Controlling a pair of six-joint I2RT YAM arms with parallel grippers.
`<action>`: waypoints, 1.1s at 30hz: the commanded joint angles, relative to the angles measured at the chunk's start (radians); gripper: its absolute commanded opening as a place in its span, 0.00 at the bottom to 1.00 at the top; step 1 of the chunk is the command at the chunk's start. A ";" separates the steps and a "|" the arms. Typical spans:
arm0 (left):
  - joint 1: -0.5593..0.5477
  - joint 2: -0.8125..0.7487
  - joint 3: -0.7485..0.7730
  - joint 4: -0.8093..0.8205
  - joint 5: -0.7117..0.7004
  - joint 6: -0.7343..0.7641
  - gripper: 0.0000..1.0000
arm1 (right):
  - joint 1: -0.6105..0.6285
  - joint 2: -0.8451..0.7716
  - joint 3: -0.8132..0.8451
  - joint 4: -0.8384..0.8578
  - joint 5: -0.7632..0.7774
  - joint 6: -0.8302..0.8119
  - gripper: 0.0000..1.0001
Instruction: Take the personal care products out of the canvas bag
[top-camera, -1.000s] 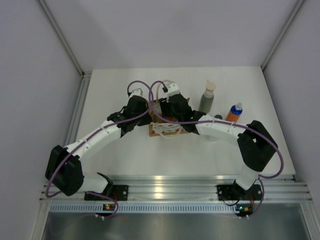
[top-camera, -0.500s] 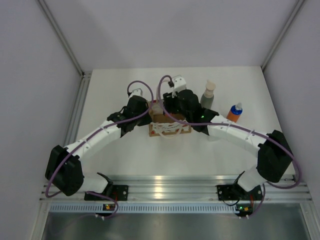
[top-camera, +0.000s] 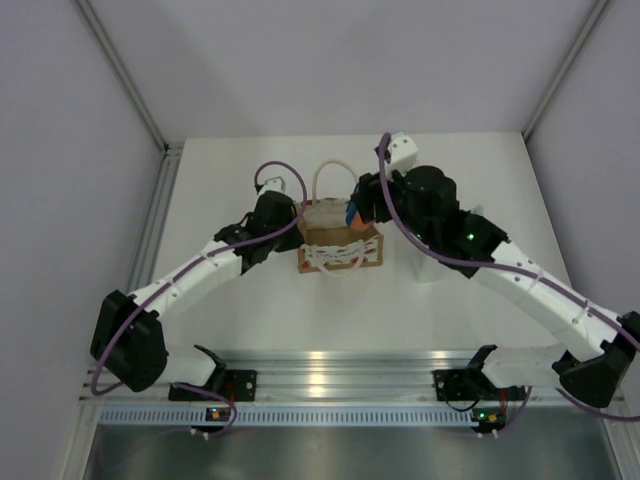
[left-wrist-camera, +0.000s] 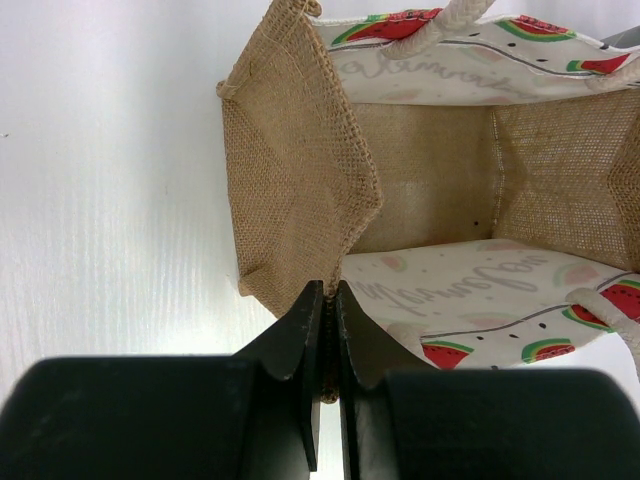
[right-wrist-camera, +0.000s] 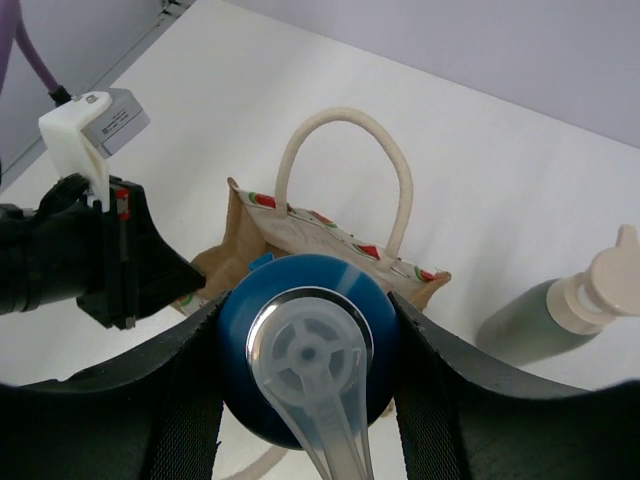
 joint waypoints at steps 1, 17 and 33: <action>-0.001 -0.026 0.003 0.009 -0.004 -0.008 0.00 | 0.008 -0.115 0.033 -0.070 0.004 0.015 0.00; -0.001 -0.053 0.026 0.007 0.005 0.008 0.36 | 0.040 -0.415 -0.542 0.251 -0.069 -0.002 0.00; -0.001 -0.188 0.043 -0.022 -0.006 0.036 0.98 | 0.112 -0.295 -0.886 0.702 -0.080 -0.008 0.00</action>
